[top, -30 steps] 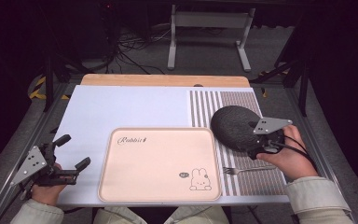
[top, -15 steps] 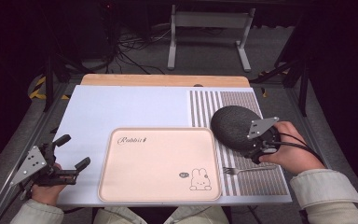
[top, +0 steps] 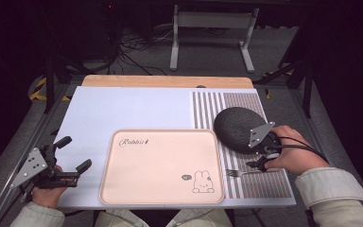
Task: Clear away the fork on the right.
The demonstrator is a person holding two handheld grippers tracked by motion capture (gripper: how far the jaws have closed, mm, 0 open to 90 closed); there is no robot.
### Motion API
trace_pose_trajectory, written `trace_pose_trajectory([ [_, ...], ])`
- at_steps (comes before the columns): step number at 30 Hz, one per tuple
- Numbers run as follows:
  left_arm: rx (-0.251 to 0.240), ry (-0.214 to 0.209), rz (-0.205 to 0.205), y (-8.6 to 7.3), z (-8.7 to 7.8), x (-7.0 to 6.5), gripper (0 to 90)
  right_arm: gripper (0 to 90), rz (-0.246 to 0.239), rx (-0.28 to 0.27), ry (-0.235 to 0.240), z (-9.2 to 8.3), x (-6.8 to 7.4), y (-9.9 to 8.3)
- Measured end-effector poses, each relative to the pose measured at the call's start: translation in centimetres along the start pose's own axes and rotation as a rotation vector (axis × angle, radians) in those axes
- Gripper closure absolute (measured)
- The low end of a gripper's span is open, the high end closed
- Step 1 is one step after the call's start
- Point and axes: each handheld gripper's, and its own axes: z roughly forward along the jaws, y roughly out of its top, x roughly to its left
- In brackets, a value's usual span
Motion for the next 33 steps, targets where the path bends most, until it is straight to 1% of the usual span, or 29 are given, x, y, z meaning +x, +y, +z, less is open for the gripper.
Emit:
trace_pose_trajectory([
  [6, 0.000, 0.001, 0.001, 0.0, 0.0, 0.0, 0.0, 22.1, -0.010, 0.040, 0.047, 0.8, 0.0, -0.4],
  [8, 0.000, 0.000, 0.002, 0.0, 0.0, 0.0, 0.1, 22.1, -0.022, 0.051, 0.050, 1.1, 0.0, -0.5],
  [9, -0.001, 0.000, 0.000, 0.0, 0.0, 0.0, 0.0, 22.2, -0.014, 0.069, 0.070, 1.3, 0.2, -0.5],
  [11, -0.002, -0.001, 0.000, 0.0, 0.0, 0.0, 0.1, 22.2, -0.018, 0.068, 0.077, 1.6, 0.3, -0.6],
  [15, 0.000, -0.002, 0.002, 0.0, 0.0, 0.0, 0.1, 22.2, -0.014, 0.090, 0.107, 2.2, 0.5, -0.8],
  [16, -0.001, -0.002, 0.002, 0.0, 0.0, 0.0, 0.1, 22.2, -0.014, 0.090, 0.107, 2.2, 0.5, -0.8],
  [18, 0.000, -0.003, 0.002, 0.0, 0.0, 0.0, 0.1, 22.2, -0.009, 0.110, 0.126, 2.7, 0.7, -1.0],
  [19, -0.002, -0.002, 0.002, 0.0, 0.0, 0.0, 0.1, 22.2, -0.017, 0.112, 0.145, 3.0, 0.8, -1.1],
  [20, -0.001, -0.003, 0.002, 0.0, 0.0, 0.0, 0.1, 22.5, -0.009, 0.125, 0.162, 3.4, 1.0, -1.2],
  [23, 0.002, -0.004, 0.004, 0.0, 0.0, 0.0, 0.1, 23.3, -0.008, 0.153, 0.181, 4.0, 1.3, -1.4],
  [27, 0.003, -0.004, 0.004, 0.0, 0.0, 0.0, 0.1, 30.5, -0.012, 0.170, 0.199, 4.2, 1.2, -1.4],
  [29, 0.003, -0.004, 0.004, 0.0, 0.0, 0.0, 0.1, 34.5, -0.016, 0.175, 0.200, 4.3, 1.1, -1.3],
  [31, 0.004, -0.004, 0.005, 0.0, 0.0, 0.0, 0.1, 41.0, -0.029, 0.190, 0.202, 4.3, 1.1, -1.2],
  [32, 0.004, -0.004, 0.005, 0.0, -0.1, 0.0, 0.0, 43.6, -0.051, 0.200, 0.207, 4.4, 1.0, -1.1],
  [33, 0.004, -0.004, 0.005, 0.0, -0.1, 0.0, 0.1, 46.7, -0.059, 0.207, 0.207, 4.5, 1.0, -1.1],
])
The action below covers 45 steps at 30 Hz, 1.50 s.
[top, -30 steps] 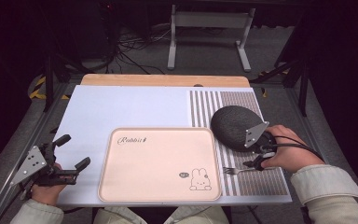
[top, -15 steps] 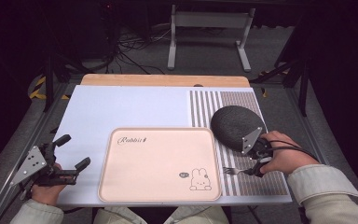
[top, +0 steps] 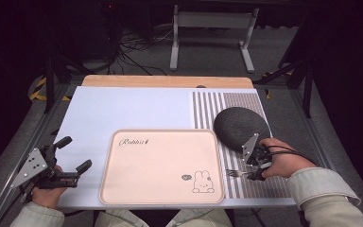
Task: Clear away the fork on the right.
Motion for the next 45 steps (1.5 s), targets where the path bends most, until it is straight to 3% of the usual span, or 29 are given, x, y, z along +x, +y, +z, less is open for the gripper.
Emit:
trace_pose_trajectory([
  [6, 0.000, 0.005, 0.003, 0.0, -0.1, 0.0, 0.1, 65.1, -0.038, 0.039, -0.003, 0.1, -0.1, 0.4],
  [14, 0.003, 0.009, 0.002, -0.1, -0.4, -0.1, 0.1, 82.0, -0.104, 0.086, 0.009, 0.4, -0.4, 0.4],
  [24, 0.002, 0.014, 0.002, -0.1, -0.5, -0.2, 0.1, 85.2, -0.160, 0.106, 0.009, 0.7, -0.2, 0.6],
  [35, 0.000, 0.015, -0.001, -0.1, -0.5, -0.2, 0.0, 85.8, -0.159, 0.112, 0.007, 0.7, -0.2, 0.8],
  [40, 0.001, 0.015, 0.003, 0.0, -0.5, -0.2, 0.1, 86.0, -0.159, 0.092, -0.004, 0.5, -0.1, 0.6],
  [45, 0.004, 0.017, 0.002, -0.1, -0.5, -0.2, 0.1, 86.1, -0.162, 0.037, -0.019, -0.5, 0.1, 0.9],
])
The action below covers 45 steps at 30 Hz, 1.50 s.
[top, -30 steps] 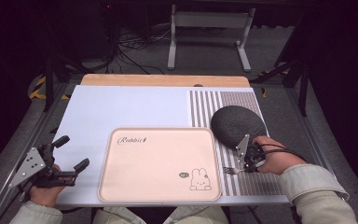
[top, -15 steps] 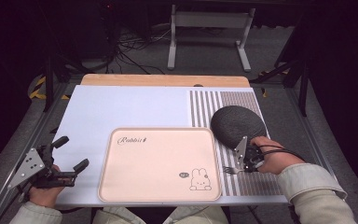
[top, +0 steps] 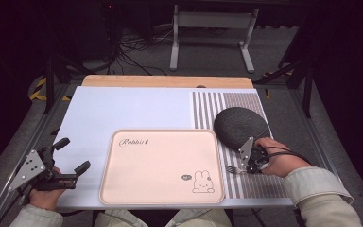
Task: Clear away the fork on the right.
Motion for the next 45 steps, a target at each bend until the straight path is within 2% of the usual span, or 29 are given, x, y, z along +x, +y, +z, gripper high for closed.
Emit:
trace_pose_trajectory([
  [5, -0.005, -0.001, -0.001, 0.0, 0.0, 0.0, 0.0, 86.1, -0.012, -0.044, -0.039, -2.2, 0.1, 0.8],
  [13, -0.008, 0.000, -0.002, 0.0, 0.0, 0.0, 0.1, 86.1, -0.018, -0.094, -0.084, -4.3, 0.2, 1.6],
  [18, -0.004, -0.001, -0.002, 0.0, 0.0, 0.0, 0.0, 86.2, -0.020, -0.132, -0.116, -5.3, 0.4, 1.9],
  [23, -0.004, -0.001, -0.002, 0.0, -0.1, 0.0, 0.1, 86.1, -0.014, -0.191, -0.153, -6.3, 0.5, 2.0],
  [33, -0.006, -0.002, -0.003, 0.0, 0.0, 0.0, 0.1, 86.1, 0.016, -0.286, -0.206, -7.8, 0.7, 2.7],
  [39, -0.006, -0.002, -0.001, 0.0, -0.1, 0.0, 0.1, 86.2, 0.090, -0.359, -0.228, -8.9, 0.9, 3.5],
  [41, -0.006, -0.002, -0.001, 0.0, -0.1, 0.0, 0.0, 86.2, 0.123, -0.390, -0.261, -9.3, 0.9, 3.9],
  [45, -0.006, -0.002, -0.001, 0.0, -0.1, 0.0, 0.1, 86.4, 0.223, -0.472, -0.268, -10.0, 0.9, 4.7],
])
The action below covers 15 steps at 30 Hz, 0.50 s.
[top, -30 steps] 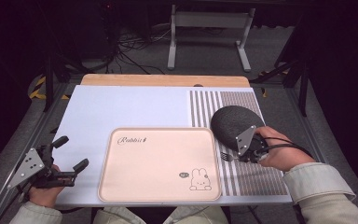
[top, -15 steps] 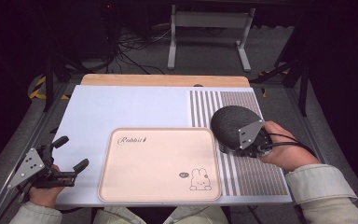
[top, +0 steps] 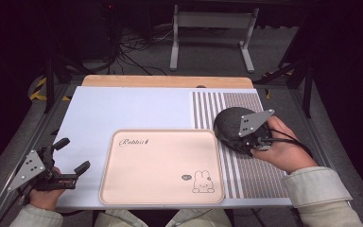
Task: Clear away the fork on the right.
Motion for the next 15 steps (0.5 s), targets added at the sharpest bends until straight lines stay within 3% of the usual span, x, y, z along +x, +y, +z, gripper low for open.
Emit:
trace_pose_trajectory([
  [5, -0.001, 0.000, 0.000, 0.0, 0.0, 0.0, 0.1, 86.4, 0.070, -0.032, -0.022, 0.0, 0.1, 0.8],
  [8, 0.000, -0.001, 0.001, 0.0, 0.0, 0.0, 0.1, 86.4, 0.166, -0.057, -0.024, 0.3, 0.2, 1.4],
  [10, 0.000, -0.001, 0.001, 0.0, 0.0, 0.0, 0.0, 86.4, 0.184, -0.066, -0.034, 0.4, 0.2, 1.6],
  [12, -0.001, 0.001, 0.002, 0.0, 0.0, 0.0, 0.0, 86.5, 0.225, -0.079, -0.074, 0.7, 0.3, 1.9],
  [13, -0.001, 0.001, 0.002, 0.0, 0.0, 0.0, 0.1, 86.5, 0.264, -0.078, -0.074, 0.9, 0.3, 1.9],
  [15, 0.000, 0.001, 0.002, 0.0, 0.0, 0.0, 0.0, 86.5, 0.278, -0.084, -0.081, 1.0, 0.3, 2.0],
])
